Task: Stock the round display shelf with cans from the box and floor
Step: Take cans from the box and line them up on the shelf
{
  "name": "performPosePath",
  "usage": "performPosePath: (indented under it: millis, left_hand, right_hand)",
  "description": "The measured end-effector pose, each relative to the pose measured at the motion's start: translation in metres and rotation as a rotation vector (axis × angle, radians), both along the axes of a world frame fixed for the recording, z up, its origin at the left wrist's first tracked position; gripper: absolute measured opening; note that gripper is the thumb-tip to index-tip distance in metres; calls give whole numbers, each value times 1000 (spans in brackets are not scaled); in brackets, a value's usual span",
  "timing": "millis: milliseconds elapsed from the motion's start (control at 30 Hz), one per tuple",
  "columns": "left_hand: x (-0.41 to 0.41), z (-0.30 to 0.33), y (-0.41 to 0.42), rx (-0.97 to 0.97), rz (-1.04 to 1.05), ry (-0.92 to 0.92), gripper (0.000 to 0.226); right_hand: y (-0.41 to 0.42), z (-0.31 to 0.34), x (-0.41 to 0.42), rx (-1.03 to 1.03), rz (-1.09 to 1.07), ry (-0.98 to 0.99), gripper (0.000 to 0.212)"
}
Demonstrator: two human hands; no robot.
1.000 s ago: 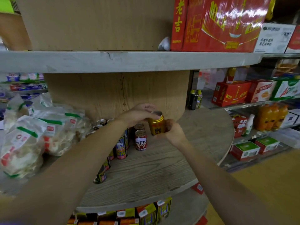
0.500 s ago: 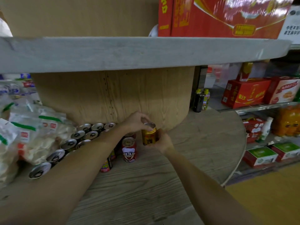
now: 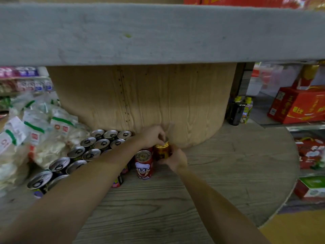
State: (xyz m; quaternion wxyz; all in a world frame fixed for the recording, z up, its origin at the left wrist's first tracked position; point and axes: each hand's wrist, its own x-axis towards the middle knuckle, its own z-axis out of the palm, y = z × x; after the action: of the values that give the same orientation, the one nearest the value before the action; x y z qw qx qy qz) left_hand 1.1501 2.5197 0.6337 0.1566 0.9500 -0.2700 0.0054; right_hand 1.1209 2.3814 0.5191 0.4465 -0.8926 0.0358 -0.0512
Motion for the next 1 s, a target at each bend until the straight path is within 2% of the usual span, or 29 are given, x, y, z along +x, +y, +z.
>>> performPosePath:
  millis: [200, 400, 533, 700, 833, 1000]
  left_hand:
    - [8, -5, 3, 34, 3, 40, 13]
    - [12, -7, 2, 0, -22, 85, 16]
    - [8, -4, 0, 21, -16, 88, 15]
    - [-1, -8, 1, 33, 18, 33, 11]
    - [-13, -8, 2, 20, 26, -17, 13]
    - [-32, -10, 12, -111, -15, -1, 16]
  right_hand:
    - [2, -11, 16, -39, 17, -6, 79]
    - [4, -13, 23, -226, 7, 15, 95]
    - [6, -10, 25, -223, 19, 52, 93]
    - [9, -10, 21, -104, 32, 106, 90]
    - [10, -3, 5, -28, 2, 94, 77]
    - [12, 9, -35, -15, -134, 34, 48]
